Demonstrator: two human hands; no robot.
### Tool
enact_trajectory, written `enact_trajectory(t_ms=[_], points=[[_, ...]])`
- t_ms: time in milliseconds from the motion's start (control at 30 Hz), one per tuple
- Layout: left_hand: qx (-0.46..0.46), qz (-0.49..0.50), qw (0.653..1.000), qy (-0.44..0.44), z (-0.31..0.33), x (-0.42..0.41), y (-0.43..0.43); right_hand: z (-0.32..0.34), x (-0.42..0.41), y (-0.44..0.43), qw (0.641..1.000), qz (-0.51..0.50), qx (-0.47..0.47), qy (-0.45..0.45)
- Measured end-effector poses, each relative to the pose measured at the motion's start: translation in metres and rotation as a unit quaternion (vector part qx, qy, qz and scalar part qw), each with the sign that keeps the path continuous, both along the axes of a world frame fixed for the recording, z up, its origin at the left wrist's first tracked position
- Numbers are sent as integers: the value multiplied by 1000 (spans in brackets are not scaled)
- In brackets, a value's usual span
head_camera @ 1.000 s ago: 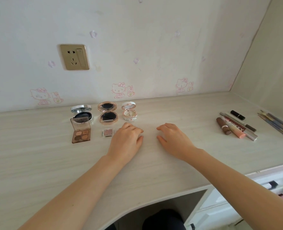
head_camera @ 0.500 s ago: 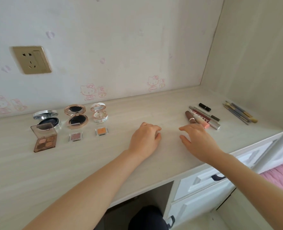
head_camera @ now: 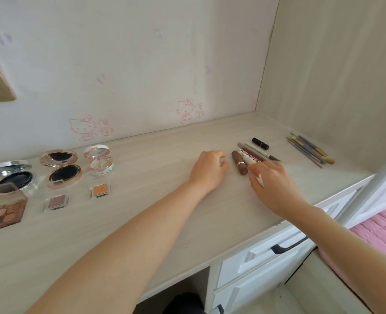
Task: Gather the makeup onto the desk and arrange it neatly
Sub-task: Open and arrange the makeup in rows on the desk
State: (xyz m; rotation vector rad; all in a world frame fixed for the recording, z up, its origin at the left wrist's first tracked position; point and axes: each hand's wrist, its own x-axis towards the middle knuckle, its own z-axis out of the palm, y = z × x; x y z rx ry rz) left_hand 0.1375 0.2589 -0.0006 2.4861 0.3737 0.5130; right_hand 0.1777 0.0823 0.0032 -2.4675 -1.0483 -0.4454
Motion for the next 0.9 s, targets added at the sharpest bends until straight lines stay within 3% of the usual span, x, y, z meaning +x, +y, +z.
enact_trajectory(t_ms=[367,900], points=[[-40,-46,998,35,-1,48,-2,-8,15,19,996,-28,-72,-54],[-35,-37,999,-4,-3,17,4,-6,2,20,995,-41,-49,-81]])
